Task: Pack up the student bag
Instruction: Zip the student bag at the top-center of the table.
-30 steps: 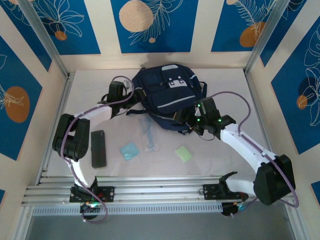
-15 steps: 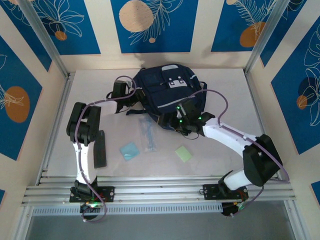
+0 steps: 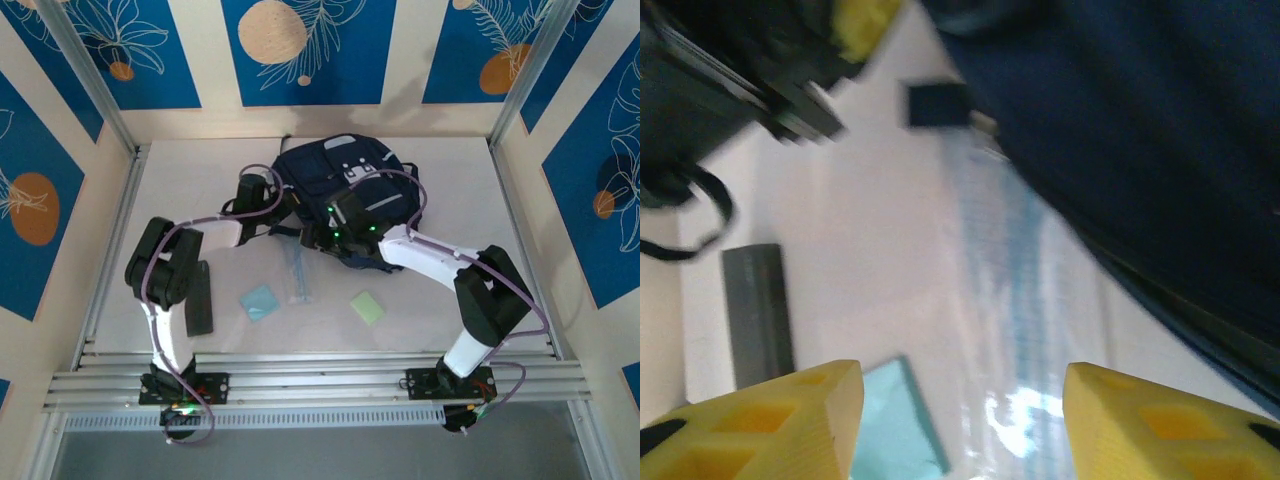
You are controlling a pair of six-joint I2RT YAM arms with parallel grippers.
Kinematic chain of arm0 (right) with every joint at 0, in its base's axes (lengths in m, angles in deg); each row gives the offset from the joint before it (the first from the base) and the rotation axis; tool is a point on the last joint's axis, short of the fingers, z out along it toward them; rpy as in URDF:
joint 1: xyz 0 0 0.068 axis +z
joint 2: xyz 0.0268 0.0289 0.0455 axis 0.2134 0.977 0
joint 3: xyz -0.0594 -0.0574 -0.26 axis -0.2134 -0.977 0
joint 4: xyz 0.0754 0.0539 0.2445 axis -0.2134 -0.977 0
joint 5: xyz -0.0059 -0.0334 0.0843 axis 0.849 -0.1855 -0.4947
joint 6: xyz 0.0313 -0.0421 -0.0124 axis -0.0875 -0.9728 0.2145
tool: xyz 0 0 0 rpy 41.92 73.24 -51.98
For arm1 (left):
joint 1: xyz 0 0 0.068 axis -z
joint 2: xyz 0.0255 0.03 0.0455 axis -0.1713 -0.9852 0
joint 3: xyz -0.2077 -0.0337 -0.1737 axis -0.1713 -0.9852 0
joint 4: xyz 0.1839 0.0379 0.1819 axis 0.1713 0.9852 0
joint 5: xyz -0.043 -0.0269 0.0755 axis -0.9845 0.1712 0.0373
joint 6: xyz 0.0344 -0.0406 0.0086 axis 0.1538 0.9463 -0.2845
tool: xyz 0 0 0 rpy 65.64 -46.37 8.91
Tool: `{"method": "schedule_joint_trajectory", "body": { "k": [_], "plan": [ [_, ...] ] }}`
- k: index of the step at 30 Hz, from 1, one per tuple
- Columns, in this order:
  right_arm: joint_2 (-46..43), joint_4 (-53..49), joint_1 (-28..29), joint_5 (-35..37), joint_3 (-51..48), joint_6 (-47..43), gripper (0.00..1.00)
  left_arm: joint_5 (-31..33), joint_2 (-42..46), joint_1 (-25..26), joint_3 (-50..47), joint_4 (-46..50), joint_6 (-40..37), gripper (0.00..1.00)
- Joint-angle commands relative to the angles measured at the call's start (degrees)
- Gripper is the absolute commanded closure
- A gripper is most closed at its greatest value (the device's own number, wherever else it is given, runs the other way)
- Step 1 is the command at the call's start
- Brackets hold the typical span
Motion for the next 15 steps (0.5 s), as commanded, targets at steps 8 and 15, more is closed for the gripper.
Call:
{"method": "schedule_joint_trajectory", "body": {
  "k": [8,15],
  "plan": [
    [1.1,-5.9,2.2,16.2,0.5,6.5,0.48,4.8,8.6,8.7,-5.7,-7.7,7.1,1.0],
    [-0.9,-5.2,2.7,23.0,-3.9,8.2,0.51,5.4,9.2,9.5,-7.6,-10.5,9.8,1.0]
  ]
}}
